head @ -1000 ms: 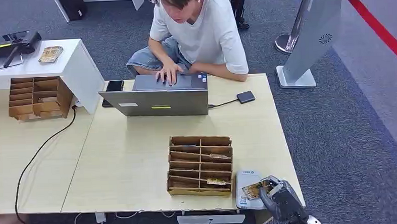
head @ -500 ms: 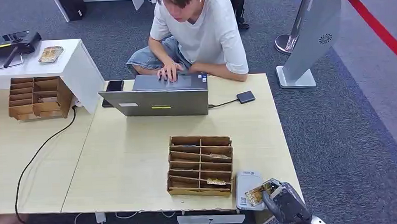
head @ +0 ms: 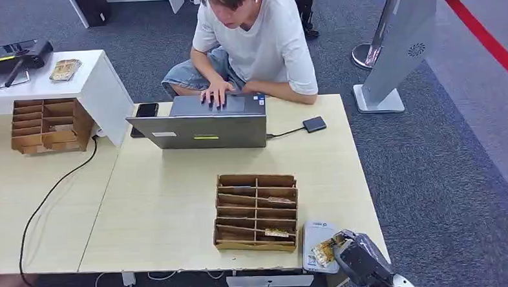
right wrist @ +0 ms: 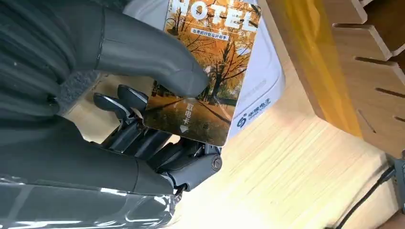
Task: Pass the card to the sensor for recognition and then transmit it.
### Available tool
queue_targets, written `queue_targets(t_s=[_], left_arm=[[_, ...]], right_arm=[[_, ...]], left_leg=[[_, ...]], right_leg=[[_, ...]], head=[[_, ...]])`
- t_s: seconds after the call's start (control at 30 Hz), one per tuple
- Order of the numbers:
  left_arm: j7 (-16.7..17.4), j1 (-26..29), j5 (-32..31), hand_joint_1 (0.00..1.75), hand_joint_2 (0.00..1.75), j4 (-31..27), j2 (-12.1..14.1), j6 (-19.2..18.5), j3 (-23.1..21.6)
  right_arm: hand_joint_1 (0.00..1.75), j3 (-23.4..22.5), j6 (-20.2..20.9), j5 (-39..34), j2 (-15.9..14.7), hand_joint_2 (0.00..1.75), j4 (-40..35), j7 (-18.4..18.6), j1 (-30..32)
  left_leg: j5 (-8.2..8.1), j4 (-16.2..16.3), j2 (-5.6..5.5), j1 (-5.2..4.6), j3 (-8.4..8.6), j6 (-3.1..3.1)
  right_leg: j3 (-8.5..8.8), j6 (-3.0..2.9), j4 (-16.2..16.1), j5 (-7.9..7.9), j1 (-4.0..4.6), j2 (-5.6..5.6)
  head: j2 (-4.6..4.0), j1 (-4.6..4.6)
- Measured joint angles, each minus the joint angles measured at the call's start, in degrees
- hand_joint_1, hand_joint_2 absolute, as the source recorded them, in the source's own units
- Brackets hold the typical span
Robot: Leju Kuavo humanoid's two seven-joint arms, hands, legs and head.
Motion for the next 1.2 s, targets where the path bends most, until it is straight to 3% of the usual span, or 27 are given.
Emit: queue_targets(t_s=[0.53, 1.2], left_arm=[[0.04, -0.08, -0.44, 0.00, 0.00, 0.00, -0.26, 0.00, 0.96], [0.04, -0.08, -0.74, 0.00, 0.00, 0.00, -0.28, 0.00, 1.38]], right_arm=[[1.75, 3.56, -4.94, 7.76, 1.62, 1.75, 2.21, 2.90, -3.29], [1.75, 5.44, -6.08, 10.99, 2.82, 1.75, 3.80, 4.26, -5.19]], left_leg=[[0.01, 0.00, 0.02, 0.01, 0.05, -0.01], [0.05, 0.00, 0.02, 0.01, 0.06, 0.00]], right_leg=[[0.03, -0.02, 0.00, 0.02, 0.00, 0.01], [0.03, -0.04, 0.00, 0.04, 0.00, 0.01]], head=[[0.00, 0.00], [0.00, 0.00]])
